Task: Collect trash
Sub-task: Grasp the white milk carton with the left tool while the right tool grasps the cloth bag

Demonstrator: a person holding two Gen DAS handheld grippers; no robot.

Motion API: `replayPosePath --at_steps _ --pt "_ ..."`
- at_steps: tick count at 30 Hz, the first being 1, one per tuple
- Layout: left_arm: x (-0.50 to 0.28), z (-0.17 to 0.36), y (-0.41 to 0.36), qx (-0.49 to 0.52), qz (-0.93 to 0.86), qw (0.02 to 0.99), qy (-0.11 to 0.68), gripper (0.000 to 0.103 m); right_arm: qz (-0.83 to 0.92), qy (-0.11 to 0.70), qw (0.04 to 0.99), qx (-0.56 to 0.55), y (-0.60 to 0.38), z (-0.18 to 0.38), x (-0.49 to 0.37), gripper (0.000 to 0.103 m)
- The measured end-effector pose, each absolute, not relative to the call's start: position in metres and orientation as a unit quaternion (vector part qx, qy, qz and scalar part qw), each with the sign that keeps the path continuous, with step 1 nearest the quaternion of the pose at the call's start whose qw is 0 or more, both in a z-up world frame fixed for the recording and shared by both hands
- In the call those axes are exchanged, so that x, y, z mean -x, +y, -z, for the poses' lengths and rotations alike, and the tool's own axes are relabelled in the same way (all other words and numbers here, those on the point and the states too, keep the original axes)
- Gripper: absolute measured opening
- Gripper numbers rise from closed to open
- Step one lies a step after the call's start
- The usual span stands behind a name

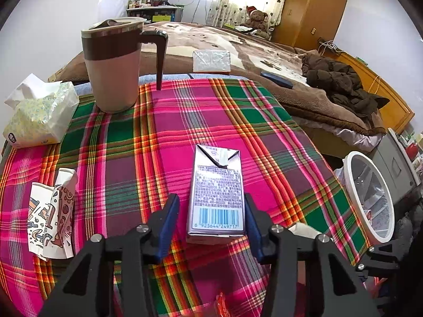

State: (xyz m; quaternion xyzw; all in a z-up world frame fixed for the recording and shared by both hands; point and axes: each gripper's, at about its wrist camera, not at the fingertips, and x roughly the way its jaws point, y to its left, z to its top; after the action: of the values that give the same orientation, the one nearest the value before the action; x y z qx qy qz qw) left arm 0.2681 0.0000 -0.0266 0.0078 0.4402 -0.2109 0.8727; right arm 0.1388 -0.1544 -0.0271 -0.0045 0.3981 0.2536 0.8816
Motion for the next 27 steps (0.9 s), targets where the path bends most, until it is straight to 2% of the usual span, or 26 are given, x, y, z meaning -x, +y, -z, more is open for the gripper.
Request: replayPosePath --at_steps 3,27 --pt "-0.267 0.028 -0.003 -0.023 0.202 0.875 0.439 0.041 -0.249 0.398 0.883 -0.006 -0.158 0.028 -0.142 0.009" --pt "-0.228 -0.001 -0.007 -0.024 0.19 0.899 0.393 0.041 -0.216 0.364 0.905 -0.037 -0.183 0.009 -0.133 0.009"
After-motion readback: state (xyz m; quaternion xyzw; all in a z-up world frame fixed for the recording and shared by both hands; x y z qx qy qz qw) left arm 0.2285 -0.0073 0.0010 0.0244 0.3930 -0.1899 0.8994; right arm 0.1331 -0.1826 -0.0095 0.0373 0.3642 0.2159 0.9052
